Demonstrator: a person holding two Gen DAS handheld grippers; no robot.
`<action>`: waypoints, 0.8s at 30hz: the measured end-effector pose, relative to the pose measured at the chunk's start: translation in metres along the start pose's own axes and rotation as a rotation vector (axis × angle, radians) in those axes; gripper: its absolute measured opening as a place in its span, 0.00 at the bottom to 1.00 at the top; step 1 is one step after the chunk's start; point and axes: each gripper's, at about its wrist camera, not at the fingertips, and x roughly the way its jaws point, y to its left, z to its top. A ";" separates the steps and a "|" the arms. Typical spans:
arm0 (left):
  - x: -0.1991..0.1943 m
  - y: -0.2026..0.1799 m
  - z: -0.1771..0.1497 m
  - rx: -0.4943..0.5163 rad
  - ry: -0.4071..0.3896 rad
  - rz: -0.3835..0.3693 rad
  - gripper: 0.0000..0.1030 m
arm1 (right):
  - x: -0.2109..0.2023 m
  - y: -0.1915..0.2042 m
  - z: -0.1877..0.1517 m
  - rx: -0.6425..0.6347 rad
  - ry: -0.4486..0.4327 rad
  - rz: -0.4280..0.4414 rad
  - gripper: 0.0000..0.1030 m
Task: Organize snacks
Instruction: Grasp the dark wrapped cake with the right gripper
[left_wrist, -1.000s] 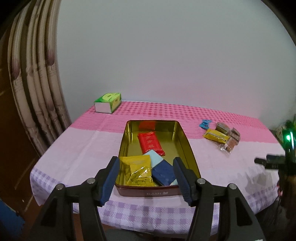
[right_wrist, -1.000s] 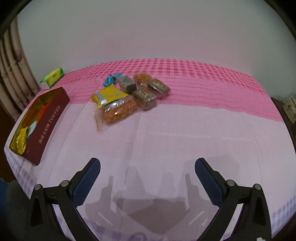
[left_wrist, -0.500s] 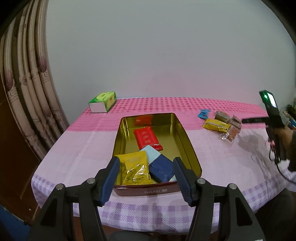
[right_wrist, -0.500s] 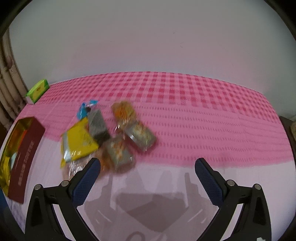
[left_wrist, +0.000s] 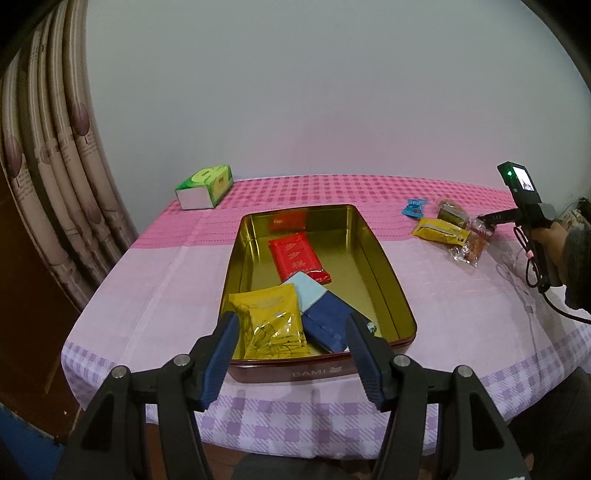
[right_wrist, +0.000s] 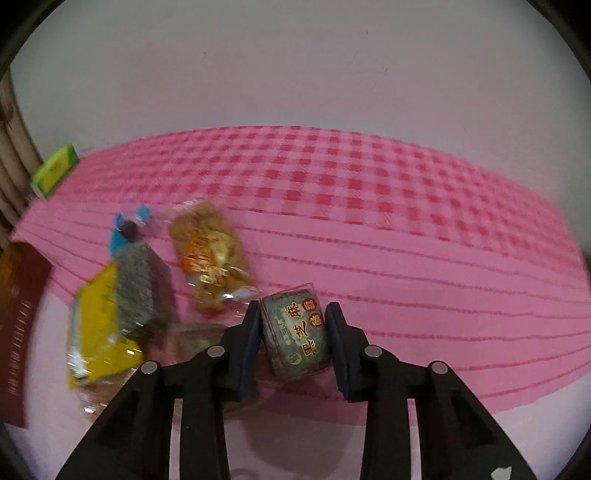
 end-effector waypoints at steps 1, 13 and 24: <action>0.000 0.000 0.000 0.001 0.002 -0.001 0.59 | 0.001 -0.001 -0.001 0.004 -0.004 -0.004 0.30; -0.011 -0.010 0.002 0.033 -0.043 0.005 0.59 | -0.031 -0.042 -0.051 0.083 0.009 -0.084 0.29; -0.041 -0.019 0.001 0.041 -0.107 -0.016 0.59 | -0.124 -0.065 -0.189 0.217 -0.044 -0.148 0.29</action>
